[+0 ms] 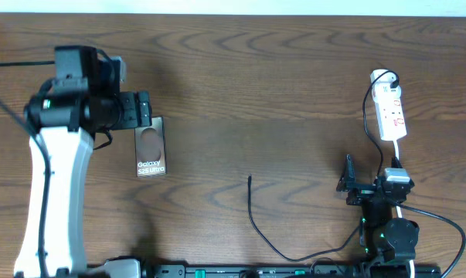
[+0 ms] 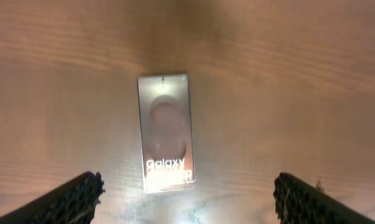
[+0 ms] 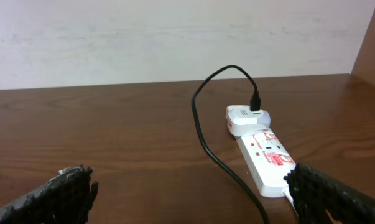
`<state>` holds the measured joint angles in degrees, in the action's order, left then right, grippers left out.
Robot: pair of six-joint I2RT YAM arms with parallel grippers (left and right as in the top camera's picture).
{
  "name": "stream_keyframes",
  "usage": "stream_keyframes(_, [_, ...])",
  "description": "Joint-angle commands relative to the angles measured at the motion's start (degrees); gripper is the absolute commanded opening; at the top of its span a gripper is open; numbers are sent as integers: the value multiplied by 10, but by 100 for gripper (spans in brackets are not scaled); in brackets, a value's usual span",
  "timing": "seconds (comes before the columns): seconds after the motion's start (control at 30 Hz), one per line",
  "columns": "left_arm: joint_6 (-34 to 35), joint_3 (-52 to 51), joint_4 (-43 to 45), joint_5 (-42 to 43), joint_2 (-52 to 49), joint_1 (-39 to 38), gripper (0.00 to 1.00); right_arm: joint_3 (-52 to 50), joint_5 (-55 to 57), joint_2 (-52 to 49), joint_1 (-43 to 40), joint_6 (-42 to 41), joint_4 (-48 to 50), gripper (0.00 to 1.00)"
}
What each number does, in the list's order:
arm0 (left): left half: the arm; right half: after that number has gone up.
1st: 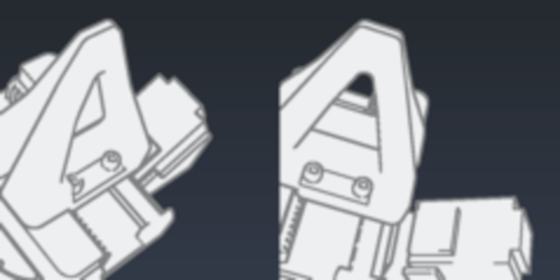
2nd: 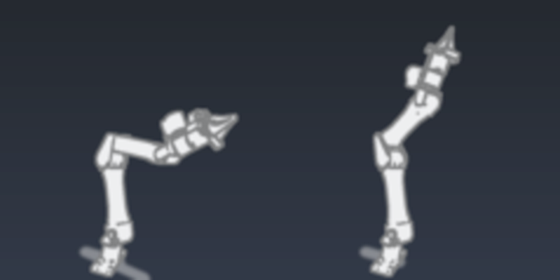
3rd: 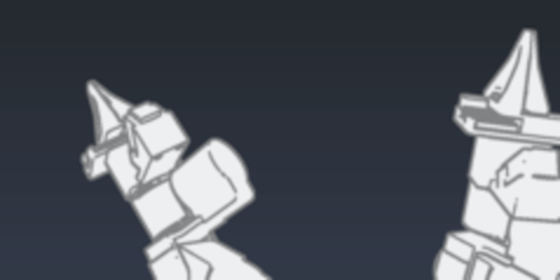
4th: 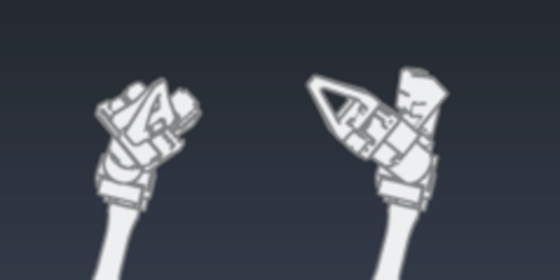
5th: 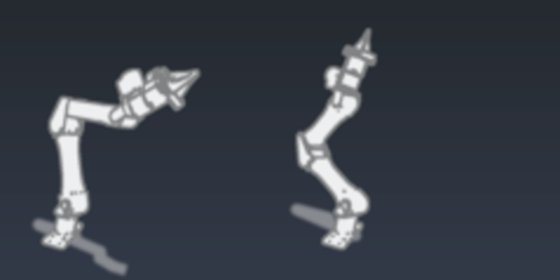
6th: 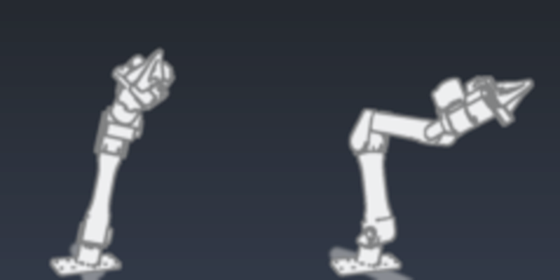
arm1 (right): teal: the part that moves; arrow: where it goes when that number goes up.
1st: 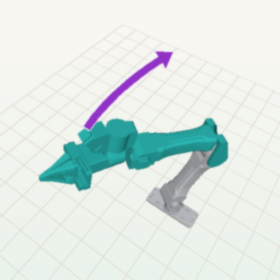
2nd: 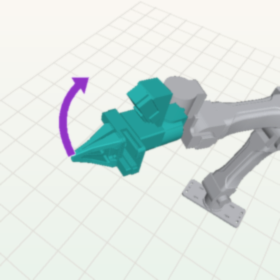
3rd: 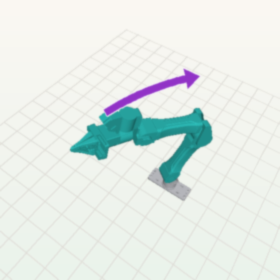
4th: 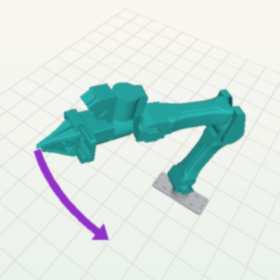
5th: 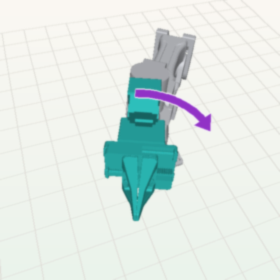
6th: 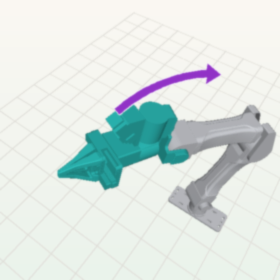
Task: Plug charger to phone and switch on socket
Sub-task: 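Move the left gripper over the silver phone and lower onto it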
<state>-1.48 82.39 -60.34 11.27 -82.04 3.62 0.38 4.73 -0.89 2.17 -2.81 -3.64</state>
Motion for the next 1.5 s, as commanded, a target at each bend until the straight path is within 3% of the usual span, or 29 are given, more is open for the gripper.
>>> stream_keyframes(0.0, [2, 24, -44, 1, -54, -2, 90, -1, 5, 3, 1, -8, -2, 99])
stream_keyframes(0.27, [2, 22, -55, 1, -106, -2, 90, -1, 5, 3, 1, -8, -2, 99])
stream_keyframes(0.3, [2, 22, -61, 0, -107, -2, 83, -1, 5, 3, 1, -8, -2, 99])
stream_keyframes(0.33, [-2, 22, -60, -6, -107, -2, 40, -1, 5, 3, 1, -8, -2, 99])
stream_keyframes(0.37, [-2, 22, -58, -10, -107, -2, 30, -1, 5, 3, 1, -8, -2, 99])
stream_keyframes(0.4, [-2, 22, -58, -10, -107, -2, 27, -1, 5, 3, 1, -8, -2, 99])
stream_keyframes(0.43, [-2, 22, -58, -10, -107, -2, 36, -1, 5, 3, 1, -8, -2, 99])
stream_keyframes(0.47, [-2, 22, -58, -10, -107, -2, 71, -1, 5, 3, 1, -8, -2, 99])
stream_keyframes(0.5, [-2, 22, -58, -10, -107, -2, 97, -1, 5, 3, 1, -8, -2, 99])
stream_keyframes(0.9, [-2, 22, -50, -54, -134, -2, 100, -1, 5, 3, 1, -8, -2, 99])
stream_keyframes(1.47, [13, 22, -43, -38, -326, -2, 99, -1, 5, 3, 1, -8, -2, 99])
